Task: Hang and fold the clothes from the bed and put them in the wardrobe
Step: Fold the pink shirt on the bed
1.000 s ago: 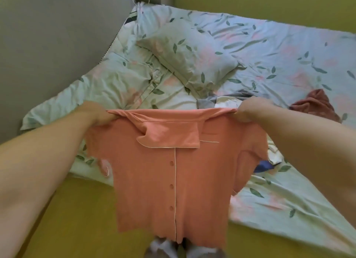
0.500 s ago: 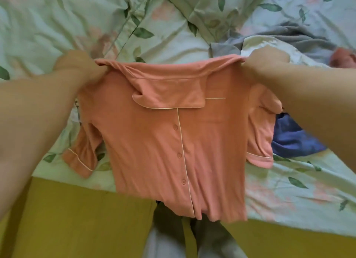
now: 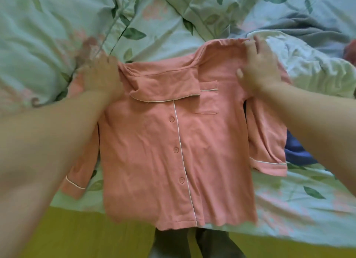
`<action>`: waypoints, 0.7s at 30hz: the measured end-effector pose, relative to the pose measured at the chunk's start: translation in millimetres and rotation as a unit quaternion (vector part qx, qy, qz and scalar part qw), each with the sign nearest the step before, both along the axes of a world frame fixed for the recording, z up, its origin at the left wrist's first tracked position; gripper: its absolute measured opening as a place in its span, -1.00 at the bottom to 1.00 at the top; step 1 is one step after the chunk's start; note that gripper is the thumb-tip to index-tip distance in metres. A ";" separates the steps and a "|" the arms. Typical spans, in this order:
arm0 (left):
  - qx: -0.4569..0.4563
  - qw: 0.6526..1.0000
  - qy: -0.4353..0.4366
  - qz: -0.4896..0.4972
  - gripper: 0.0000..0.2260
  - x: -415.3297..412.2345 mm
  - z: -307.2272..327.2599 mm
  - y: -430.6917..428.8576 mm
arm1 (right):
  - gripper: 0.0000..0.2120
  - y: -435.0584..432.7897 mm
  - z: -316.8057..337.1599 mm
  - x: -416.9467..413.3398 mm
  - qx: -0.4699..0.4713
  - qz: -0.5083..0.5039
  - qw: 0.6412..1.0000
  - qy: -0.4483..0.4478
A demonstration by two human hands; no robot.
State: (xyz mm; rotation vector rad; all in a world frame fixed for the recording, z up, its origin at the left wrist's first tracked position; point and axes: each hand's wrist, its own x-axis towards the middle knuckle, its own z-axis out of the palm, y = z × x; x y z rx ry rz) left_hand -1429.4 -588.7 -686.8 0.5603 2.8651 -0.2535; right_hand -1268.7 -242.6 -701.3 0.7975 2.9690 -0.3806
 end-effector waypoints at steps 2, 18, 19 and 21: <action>0.076 0.996 -0.012 0.046 -0.54 8.8 -15.1 5.4 | -0.42 -4.5 -2.5 19.2 0.022 -0.025 0.999 0.026; 0.583 0.499 -0.371 0.523 -0.80 -22.3 7.0 89.3 | -0.62 -28.6 -30.6 73.5 -0.219 -0.259 0.937 -0.080; 0.662 0.426 -0.345 0.512 -0.75 -36.0 12.1 94.7 | -0.64 -26.0 -32.5 75.9 -0.236 -0.281 0.927 -0.082; 0.749 0.347 -0.291 0.483 -0.57 -52.7 18.0 107.7 | -0.65 -22.3 -32.4 81.1 -0.282 -0.351 0.890 -0.074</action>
